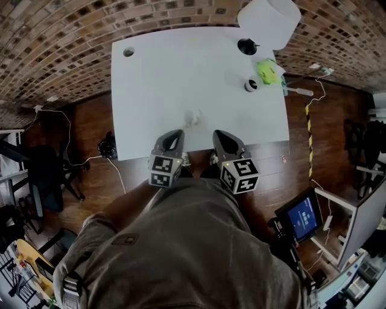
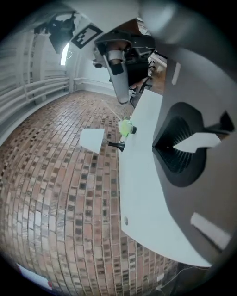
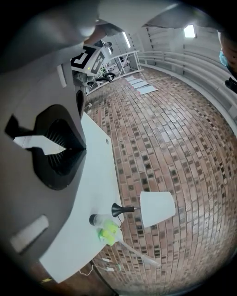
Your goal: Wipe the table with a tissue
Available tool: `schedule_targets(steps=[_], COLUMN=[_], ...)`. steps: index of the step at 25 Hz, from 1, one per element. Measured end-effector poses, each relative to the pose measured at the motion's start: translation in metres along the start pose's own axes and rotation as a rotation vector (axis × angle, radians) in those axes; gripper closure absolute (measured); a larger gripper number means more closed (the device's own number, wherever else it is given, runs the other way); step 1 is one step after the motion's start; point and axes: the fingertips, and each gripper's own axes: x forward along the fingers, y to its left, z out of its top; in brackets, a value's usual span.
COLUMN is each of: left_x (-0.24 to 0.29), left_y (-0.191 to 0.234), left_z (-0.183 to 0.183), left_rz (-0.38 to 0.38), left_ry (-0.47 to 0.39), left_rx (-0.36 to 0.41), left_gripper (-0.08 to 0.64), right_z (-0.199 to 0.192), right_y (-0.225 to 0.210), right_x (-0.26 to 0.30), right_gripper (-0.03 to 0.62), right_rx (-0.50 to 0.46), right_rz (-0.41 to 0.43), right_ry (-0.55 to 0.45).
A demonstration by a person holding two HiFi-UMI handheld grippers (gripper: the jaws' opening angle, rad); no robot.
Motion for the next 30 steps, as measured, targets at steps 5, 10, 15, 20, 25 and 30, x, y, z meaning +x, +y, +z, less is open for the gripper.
schedule_targets(steps=[5, 10, 15, 20, 25, 30], left_x=[-0.022, -0.048, -0.067, -0.093, -0.109, -0.118], left_y=[-0.018, -0.046, -0.081, -0.103, -0.111, -0.112], left_z=[0.021, 0.031, 0.027, 0.030, 0.032, 0.047], left_rz=[0.047, 0.103, 0.153, 0.178, 0.161, 0.135], left_ry=[-0.087, -0.150, -0.190, -0.233, -0.263, -0.294], left_rx=[-0.018, -0.039, -0.061, -0.090, -0.076, -0.049], left_gripper=[0.558, 0.558, 0.558, 0.558, 0.558, 0.558], right_z=[0.000, 0.004, -0.007, -0.013, -0.013, -0.004], right_y=[0.005, 0.001, -0.009, 0.002, 0.013, 0.023], right_x=[-0.018, -0.054, -0.092, -0.118, -0.131, -0.140], right_gripper=[0.581, 0.581, 0.581, 0.581, 0.581, 0.581], right_rx=[-0.030, -0.048, -0.045, -0.060, -0.071, -0.073], right_rz=[0.050, 0.097, 0.137, 0.184, 0.178, 0.166], right_ry=[-0.030, -0.073, -0.095, -0.116, -0.140, -0.174])
